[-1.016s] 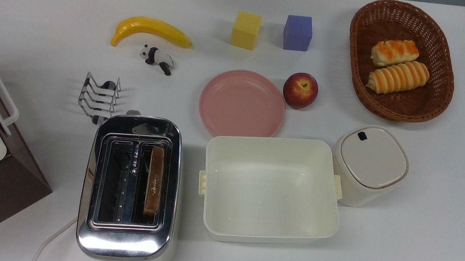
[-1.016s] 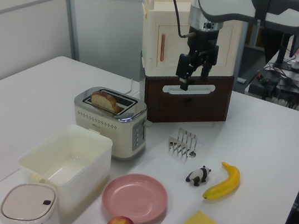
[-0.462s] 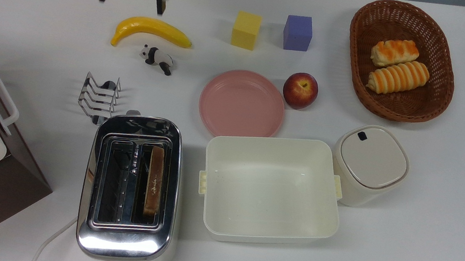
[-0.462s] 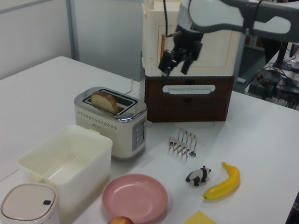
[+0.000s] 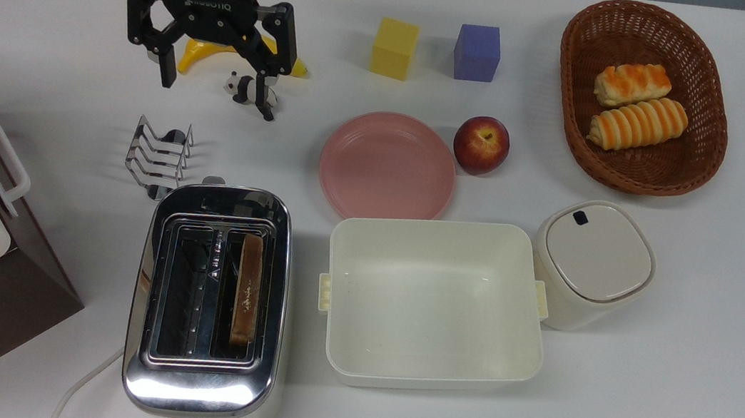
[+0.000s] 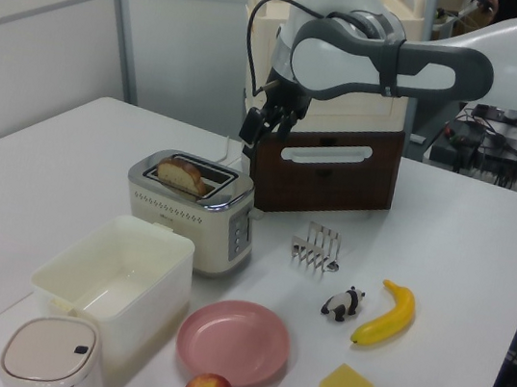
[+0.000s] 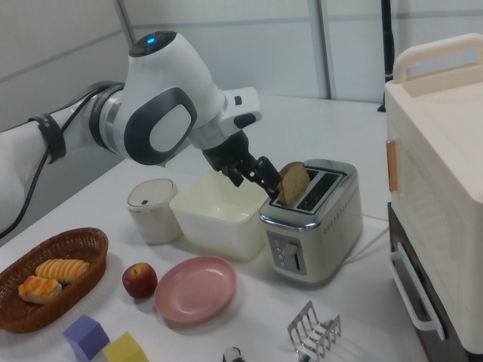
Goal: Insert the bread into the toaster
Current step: 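Move the open gripper over the toaster toward the toast slice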
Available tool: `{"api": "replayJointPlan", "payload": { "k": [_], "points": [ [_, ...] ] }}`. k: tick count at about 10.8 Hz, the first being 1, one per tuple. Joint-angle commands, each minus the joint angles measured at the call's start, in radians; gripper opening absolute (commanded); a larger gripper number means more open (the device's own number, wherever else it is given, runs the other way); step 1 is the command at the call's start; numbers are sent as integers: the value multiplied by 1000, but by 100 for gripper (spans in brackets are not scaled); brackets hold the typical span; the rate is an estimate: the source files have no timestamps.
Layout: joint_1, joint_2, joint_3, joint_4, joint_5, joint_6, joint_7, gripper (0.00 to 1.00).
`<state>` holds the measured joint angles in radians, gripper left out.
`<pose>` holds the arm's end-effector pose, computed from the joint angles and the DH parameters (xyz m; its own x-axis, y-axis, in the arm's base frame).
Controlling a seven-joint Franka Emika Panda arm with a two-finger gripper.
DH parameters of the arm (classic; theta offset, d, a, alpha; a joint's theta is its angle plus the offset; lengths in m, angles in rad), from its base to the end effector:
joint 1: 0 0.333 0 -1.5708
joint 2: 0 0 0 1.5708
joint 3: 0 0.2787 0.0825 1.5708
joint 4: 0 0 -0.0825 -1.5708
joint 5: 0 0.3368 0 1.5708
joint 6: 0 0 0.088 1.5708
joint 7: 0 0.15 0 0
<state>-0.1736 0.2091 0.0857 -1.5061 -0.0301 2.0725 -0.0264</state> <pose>0.6155 -0.0613 0.5124 0.9354 -0.0494 0.3500 -0.0607 -0.9979 0.0213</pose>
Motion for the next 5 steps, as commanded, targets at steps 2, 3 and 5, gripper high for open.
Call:
{"api": "replayJointPlan", "payload": {
  "k": [2, 3, 5],
  "points": [
    [0, 39, 38, -3, -59, 171, 2, 100],
    [-1, 50, 40, -2, -80, 198, 6, 100],
    [2, 84, 49, 0, -83, 266, 10, 100]
  ]
}}
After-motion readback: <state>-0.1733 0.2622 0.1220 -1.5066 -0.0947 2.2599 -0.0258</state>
